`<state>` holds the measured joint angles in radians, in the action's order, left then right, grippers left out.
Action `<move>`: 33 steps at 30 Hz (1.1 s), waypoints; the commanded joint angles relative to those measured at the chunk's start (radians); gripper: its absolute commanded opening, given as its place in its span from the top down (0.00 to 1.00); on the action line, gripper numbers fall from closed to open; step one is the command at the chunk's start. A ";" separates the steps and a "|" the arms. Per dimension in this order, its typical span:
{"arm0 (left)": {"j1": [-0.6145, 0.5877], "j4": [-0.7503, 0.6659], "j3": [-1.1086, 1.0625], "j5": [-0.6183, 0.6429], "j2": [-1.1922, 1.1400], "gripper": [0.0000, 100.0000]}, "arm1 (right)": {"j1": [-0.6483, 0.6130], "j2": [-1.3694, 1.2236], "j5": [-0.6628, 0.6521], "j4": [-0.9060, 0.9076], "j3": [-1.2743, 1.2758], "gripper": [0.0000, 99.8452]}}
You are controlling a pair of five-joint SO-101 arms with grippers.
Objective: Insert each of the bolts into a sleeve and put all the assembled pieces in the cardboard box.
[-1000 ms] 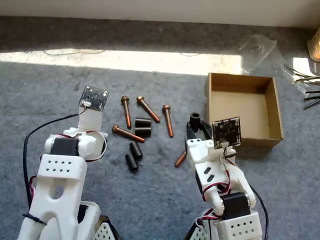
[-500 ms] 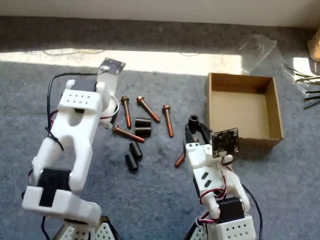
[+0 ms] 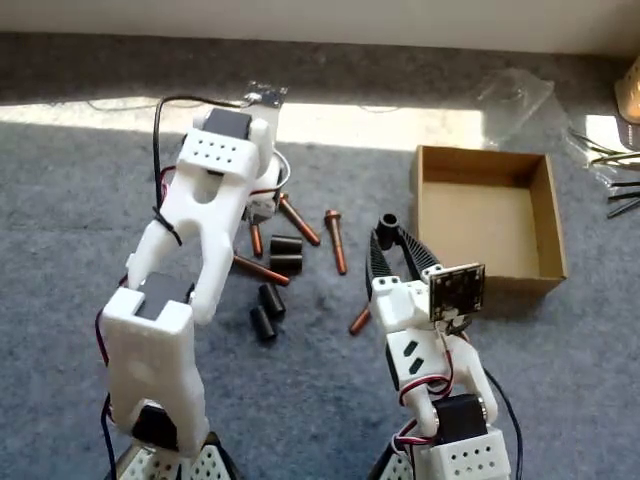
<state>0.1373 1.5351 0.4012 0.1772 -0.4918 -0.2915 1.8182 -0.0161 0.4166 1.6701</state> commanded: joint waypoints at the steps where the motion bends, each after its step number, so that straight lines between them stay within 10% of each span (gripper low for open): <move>1: 0.016 0.012 0.136 0.066 -0.051 0.93 | 0.013 0.016 0.002 -0.036 0.130 0.99; 33: -0.056 0.008 0.403 0.123 -0.337 0.93 | 0.010 0.016 -0.066 -0.035 0.127 0.99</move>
<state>0.0913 1.5397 0.7664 0.2770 -0.8431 -0.2915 1.8182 -0.0667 0.4166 1.6701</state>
